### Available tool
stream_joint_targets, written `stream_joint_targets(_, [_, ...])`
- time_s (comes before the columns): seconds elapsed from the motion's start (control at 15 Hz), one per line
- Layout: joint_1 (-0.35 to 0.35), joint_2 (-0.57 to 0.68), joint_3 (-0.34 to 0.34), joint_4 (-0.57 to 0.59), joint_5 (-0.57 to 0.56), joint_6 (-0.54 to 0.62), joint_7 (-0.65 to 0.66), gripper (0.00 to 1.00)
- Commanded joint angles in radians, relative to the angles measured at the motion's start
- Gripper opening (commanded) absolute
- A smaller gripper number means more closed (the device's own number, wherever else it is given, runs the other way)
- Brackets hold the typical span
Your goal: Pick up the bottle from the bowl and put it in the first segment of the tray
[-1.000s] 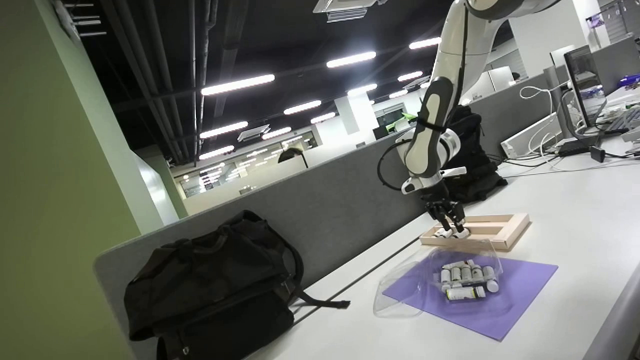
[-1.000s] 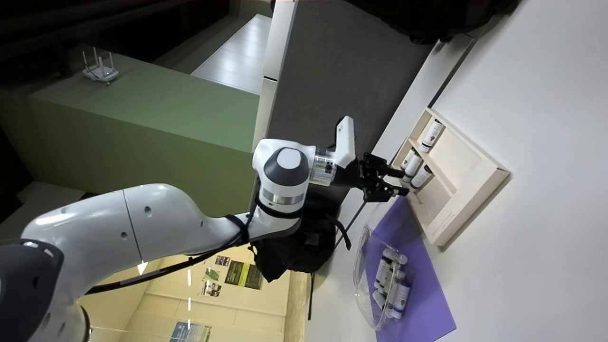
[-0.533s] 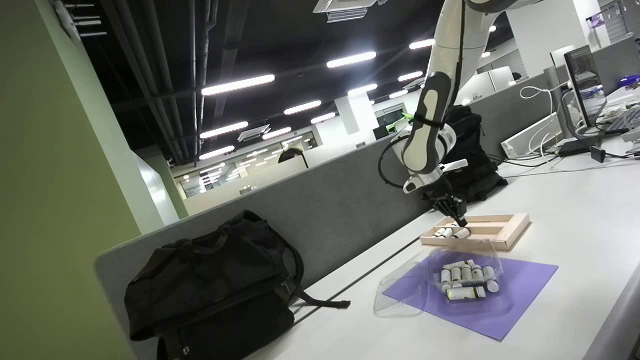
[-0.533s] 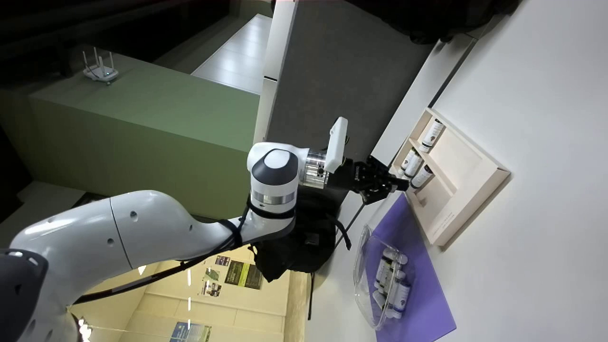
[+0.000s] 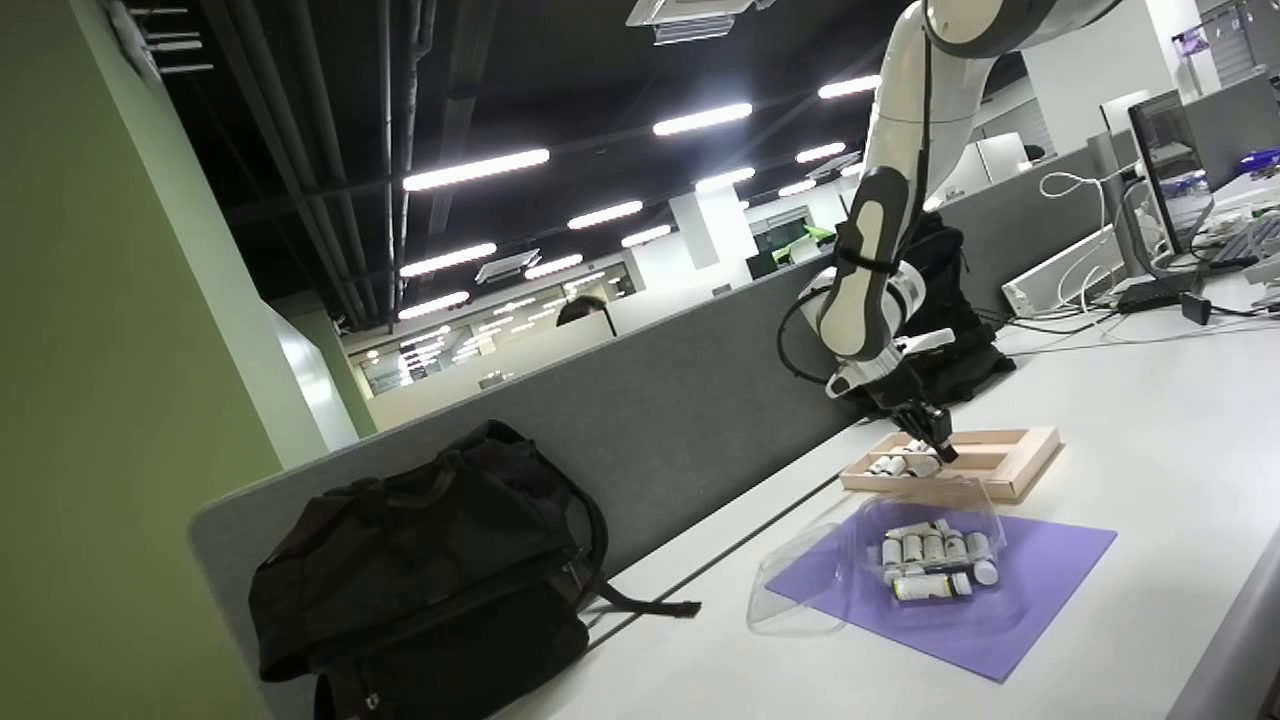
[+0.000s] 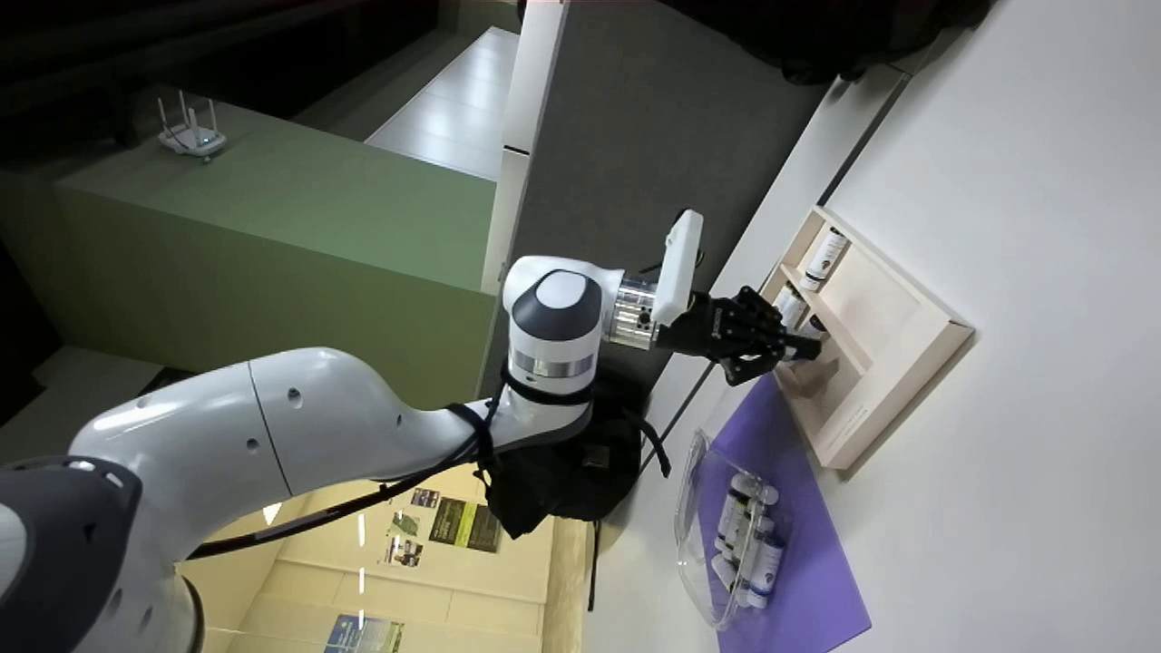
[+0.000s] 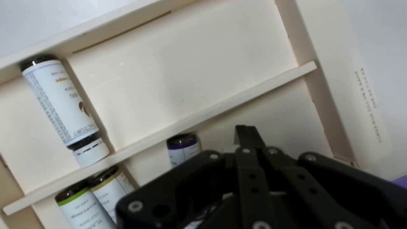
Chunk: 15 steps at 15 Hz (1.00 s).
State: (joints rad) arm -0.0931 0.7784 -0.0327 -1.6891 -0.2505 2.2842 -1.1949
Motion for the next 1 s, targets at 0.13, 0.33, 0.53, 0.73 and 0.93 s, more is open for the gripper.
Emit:
stream_joint_targets(0.13, [-0.046, 0.053, 0.042, 0.076, 0.056, -0.01, 0.013, 0.03])
stream_joint_targets(0.33, [-0.056, 0.063, 0.051, 0.086, 0.085, 0.024, 0.031, 0.03])
stream_joint_targets(0.53, [-0.059, 0.067, 0.049, 0.085, 0.103, 0.095, 0.055, 0.03])
stream_joint_targets(0.73, [-0.056, 0.075, 0.041, 0.095, 0.102, 0.158, 0.082, 0.03])
stream_joint_targets(0.93, [-0.05, 0.09, 0.031, 0.124, 0.091, 0.189, 0.113, 0.03])
